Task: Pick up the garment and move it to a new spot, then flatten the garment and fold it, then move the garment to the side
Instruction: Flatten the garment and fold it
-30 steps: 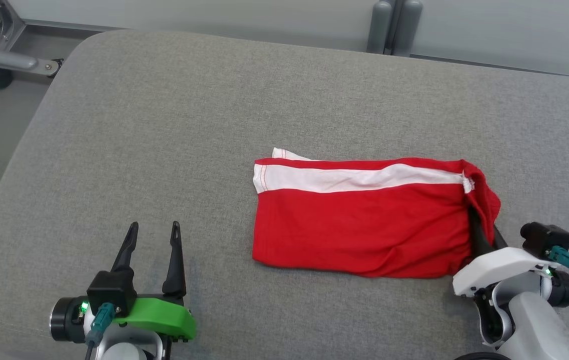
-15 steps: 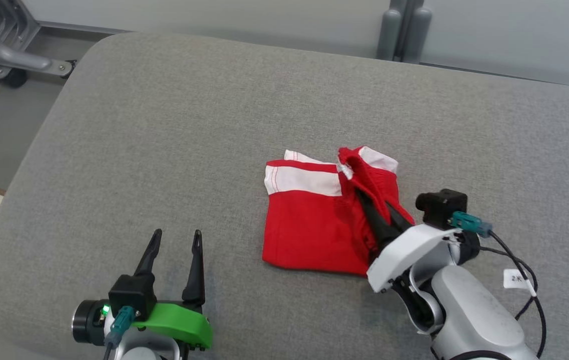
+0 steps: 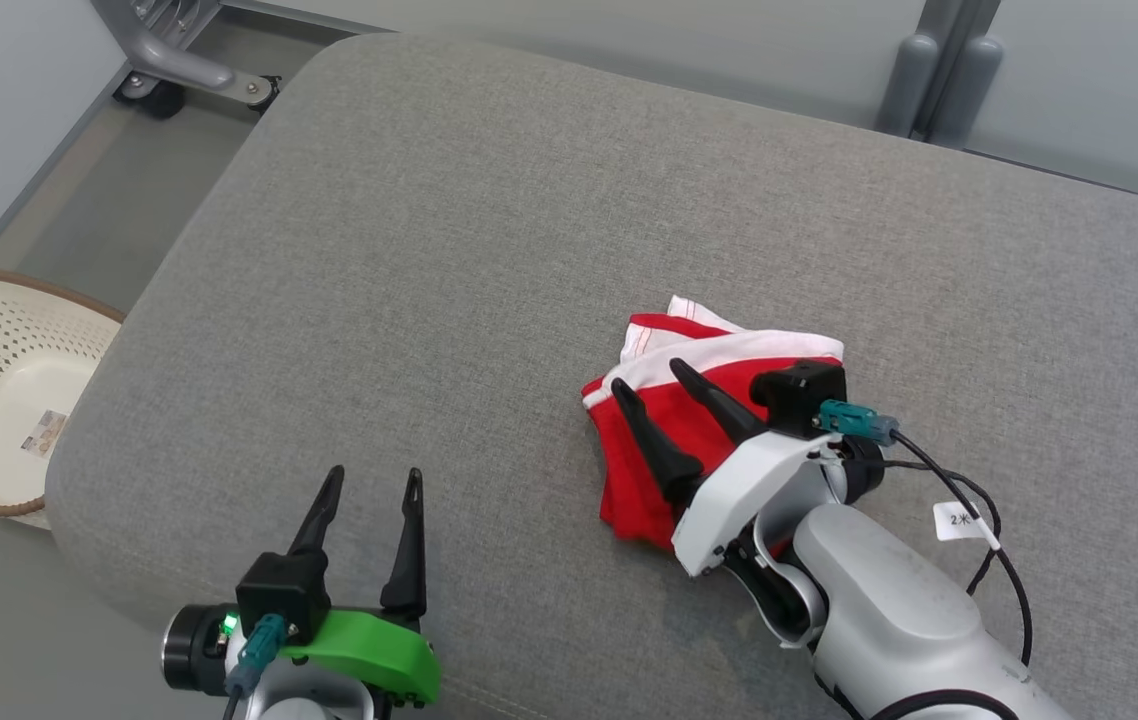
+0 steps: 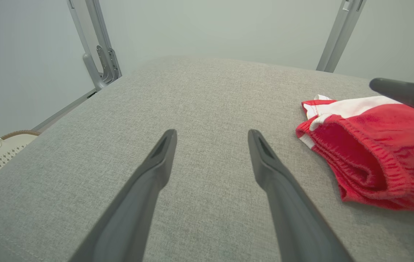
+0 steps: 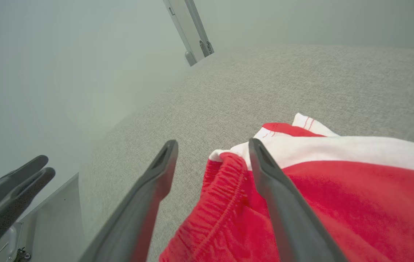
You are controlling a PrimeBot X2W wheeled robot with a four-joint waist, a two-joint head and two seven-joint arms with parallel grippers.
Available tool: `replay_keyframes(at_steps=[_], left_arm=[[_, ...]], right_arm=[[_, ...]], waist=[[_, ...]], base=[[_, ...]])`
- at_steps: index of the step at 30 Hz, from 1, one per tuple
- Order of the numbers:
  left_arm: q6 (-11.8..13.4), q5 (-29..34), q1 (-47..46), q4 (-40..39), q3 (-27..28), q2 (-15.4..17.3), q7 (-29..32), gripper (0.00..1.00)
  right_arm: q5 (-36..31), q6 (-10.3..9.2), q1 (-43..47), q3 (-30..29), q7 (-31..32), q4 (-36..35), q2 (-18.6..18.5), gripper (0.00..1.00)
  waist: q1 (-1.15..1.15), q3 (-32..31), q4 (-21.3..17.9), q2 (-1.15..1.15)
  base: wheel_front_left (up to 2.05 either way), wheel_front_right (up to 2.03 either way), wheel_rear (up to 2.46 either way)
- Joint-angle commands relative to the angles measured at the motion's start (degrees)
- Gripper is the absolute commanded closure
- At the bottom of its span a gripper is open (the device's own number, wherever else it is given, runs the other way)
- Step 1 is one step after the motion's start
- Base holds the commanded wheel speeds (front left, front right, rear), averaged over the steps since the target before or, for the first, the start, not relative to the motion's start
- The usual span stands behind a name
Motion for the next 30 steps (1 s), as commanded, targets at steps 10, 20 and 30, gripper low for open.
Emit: replay_keyframes(at_steps=[10,20,30], left_arm=[[0.9,1.1,1.1,-1.4,4.3,0.1,-0.1,0.0],[0.9,3.7,2.4,-2.6,8.8,0.1,-0.1,0.0],[-0.6,6.5,4.8,-2.2,13.2,0.1,-0.1,0.0]], right_arm=[[-2.7,-0.02,1.1,-12.5,-3.3,-2.0,-0.4,0.0],[-19.3,-0.02,16.2,-35.6,-3.3,-15.1,-0.4,0.0],[-23.0,-0.02,25.5,-38.9,-3.3,-21.3,-0.2,0.0]], waist=[[0.0,-2.2,-5.5,0.0],[0.0,-4.8,-13.4,0.0],[0.0,-7.2,-19.2,0.0]], base=[[0.0,0.0,0.0],[0.0,0.0,0.0],[0.0,0.0,0.0]])
